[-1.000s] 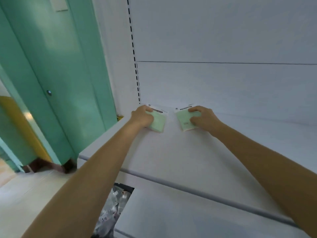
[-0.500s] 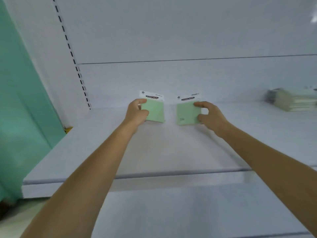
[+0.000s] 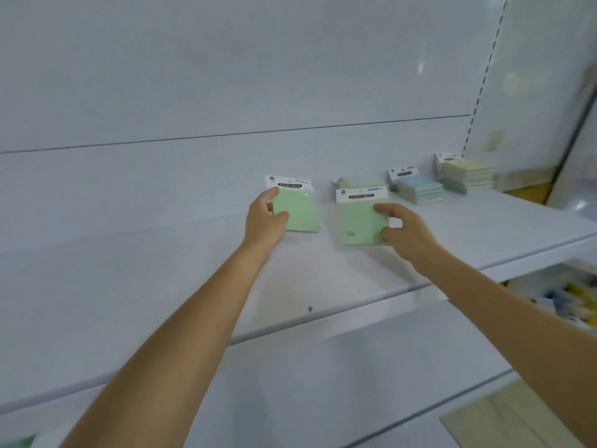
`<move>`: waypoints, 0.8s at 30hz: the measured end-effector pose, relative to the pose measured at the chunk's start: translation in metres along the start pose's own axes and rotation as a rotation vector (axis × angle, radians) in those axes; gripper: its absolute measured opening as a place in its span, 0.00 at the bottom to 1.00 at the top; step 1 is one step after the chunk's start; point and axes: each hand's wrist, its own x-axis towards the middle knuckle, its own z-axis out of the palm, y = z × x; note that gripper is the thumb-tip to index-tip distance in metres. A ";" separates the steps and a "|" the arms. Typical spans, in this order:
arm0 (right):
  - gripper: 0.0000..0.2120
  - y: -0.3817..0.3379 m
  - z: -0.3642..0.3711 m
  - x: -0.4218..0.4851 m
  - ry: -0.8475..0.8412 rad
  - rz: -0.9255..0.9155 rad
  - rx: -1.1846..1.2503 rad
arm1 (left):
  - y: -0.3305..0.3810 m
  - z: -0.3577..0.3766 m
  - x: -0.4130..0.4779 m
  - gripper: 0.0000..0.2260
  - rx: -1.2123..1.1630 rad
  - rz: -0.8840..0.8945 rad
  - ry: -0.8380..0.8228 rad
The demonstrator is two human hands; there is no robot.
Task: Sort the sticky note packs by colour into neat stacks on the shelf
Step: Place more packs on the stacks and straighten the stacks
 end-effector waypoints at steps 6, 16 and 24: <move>0.23 0.047 -0.071 0.041 0.012 0.024 0.028 | 0.005 0.074 0.011 0.25 -0.023 -0.048 0.050; 0.20 0.044 -0.068 0.132 0.051 -0.038 0.177 | 0.011 0.098 0.073 0.24 -0.099 -0.086 0.179; 0.19 0.019 -0.035 0.193 -0.082 -0.061 0.127 | 0.012 0.103 0.107 0.23 -0.174 -0.067 0.244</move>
